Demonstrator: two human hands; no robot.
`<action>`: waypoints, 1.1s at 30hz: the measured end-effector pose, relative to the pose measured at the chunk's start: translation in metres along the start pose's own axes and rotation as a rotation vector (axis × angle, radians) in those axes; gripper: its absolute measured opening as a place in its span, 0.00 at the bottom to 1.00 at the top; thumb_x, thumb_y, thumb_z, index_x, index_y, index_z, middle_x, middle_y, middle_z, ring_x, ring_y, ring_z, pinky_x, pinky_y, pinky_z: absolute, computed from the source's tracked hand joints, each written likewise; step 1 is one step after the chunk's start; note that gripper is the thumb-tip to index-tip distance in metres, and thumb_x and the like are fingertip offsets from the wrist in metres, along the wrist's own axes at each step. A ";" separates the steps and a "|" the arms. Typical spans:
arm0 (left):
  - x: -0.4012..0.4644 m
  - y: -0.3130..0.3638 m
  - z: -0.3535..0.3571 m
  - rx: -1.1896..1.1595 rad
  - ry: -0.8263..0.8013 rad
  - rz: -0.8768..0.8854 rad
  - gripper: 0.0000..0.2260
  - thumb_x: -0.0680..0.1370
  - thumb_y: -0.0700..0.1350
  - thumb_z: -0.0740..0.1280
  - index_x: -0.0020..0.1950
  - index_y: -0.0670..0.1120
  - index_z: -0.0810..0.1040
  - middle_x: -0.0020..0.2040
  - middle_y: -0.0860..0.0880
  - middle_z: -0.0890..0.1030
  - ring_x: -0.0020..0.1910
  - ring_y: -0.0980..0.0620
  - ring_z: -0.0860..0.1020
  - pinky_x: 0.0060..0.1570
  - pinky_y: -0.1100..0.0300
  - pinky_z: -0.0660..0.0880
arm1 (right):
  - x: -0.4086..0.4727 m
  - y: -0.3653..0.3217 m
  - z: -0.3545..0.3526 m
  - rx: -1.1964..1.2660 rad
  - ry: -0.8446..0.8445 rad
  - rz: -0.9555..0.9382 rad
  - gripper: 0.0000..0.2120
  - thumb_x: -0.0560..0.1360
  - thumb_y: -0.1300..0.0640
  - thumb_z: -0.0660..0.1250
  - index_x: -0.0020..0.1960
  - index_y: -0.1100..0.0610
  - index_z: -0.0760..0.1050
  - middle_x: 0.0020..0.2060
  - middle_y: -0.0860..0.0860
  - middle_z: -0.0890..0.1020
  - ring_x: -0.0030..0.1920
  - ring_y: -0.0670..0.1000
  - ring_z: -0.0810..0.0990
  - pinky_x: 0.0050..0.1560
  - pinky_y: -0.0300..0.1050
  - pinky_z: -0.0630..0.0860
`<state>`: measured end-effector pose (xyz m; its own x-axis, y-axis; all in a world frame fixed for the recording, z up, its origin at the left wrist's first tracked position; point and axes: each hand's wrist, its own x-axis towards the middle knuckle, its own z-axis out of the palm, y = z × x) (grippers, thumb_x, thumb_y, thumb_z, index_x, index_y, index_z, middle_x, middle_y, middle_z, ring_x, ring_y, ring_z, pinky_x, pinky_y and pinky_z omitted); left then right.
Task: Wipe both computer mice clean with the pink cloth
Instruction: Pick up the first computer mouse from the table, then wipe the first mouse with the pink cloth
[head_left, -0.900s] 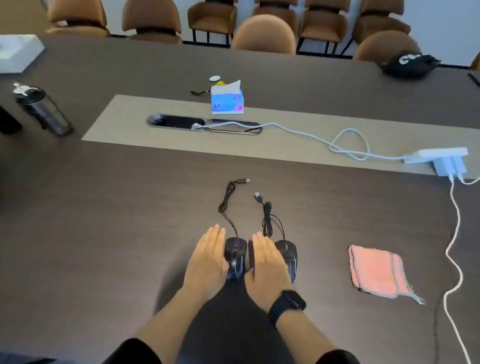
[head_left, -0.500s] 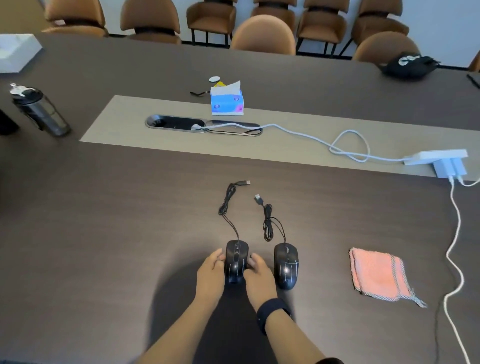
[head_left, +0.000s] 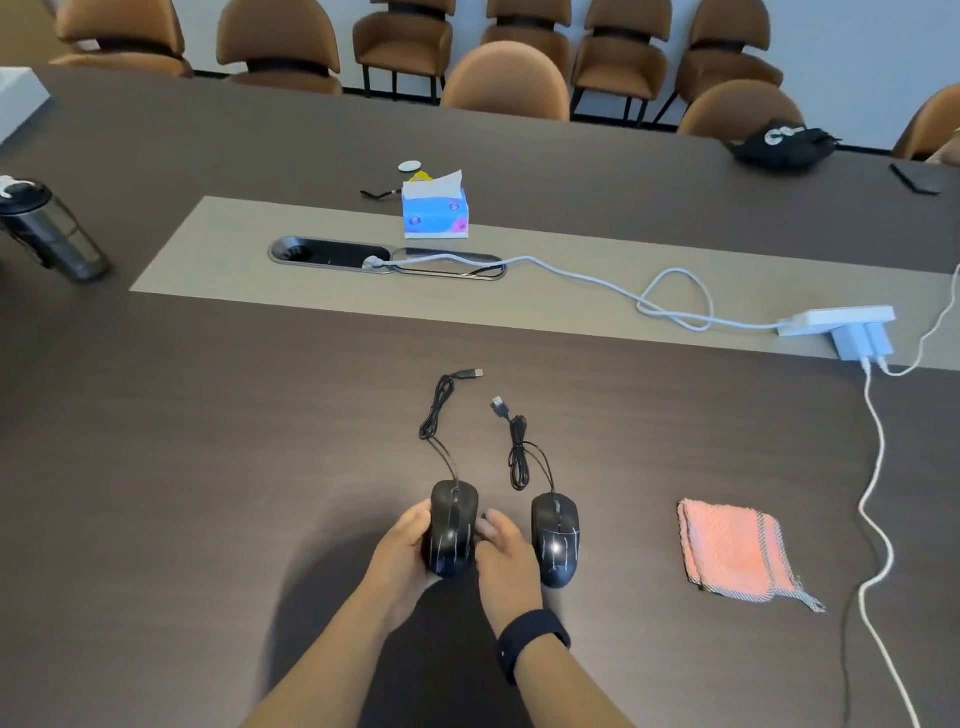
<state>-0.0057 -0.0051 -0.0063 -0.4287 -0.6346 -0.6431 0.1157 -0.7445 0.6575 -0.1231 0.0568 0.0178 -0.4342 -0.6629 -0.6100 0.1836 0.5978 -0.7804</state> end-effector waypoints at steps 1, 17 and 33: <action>0.000 -0.002 -0.002 -0.078 -0.038 -0.028 0.18 0.81 0.49 0.57 0.69 0.47 0.73 0.66 0.40 0.79 0.66 0.40 0.76 0.62 0.42 0.75 | -0.002 -0.002 0.001 -0.013 -0.010 -0.006 0.22 0.75 0.67 0.59 0.64 0.49 0.72 0.51 0.48 0.81 0.51 0.48 0.79 0.61 0.49 0.76; 0.013 -0.003 0.011 -0.524 -0.090 -0.213 0.23 0.79 0.49 0.55 0.69 0.40 0.73 0.68 0.37 0.77 0.59 0.40 0.78 0.51 0.49 0.81 | 0.058 -0.012 -0.235 -1.293 0.420 0.135 0.22 0.69 0.35 0.50 0.50 0.49 0.72 0.56 0.55 0.79 0.55 0.60 0.76 0.54 0.54 0.75; 0.015 -0.009 0.018 -0.557 -0.052 -0.181 0.22 0.81 0.50 0.55 0.68 0.39 0.74 0.66 0.37 0.78 0.59 0.42 0.79 0.55 0.50 0.79 | -0.014 -0.029 -0.162 -0.523 0.418 -0.257 0.12 0.69 0.53 0.69 0.33 0.58 0.69 0.27 0.55 0.79 0.31 0.60 0.75 0.37 0.52 0.76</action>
<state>-0.0288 -0.0042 -0.0145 -0.5271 -0.4869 -0.6965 0.4842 -0.8456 0.2247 -0.2655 0.1216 0.0710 -0.7279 -0.6459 -0.2304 -0.3709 0.6534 -0.6599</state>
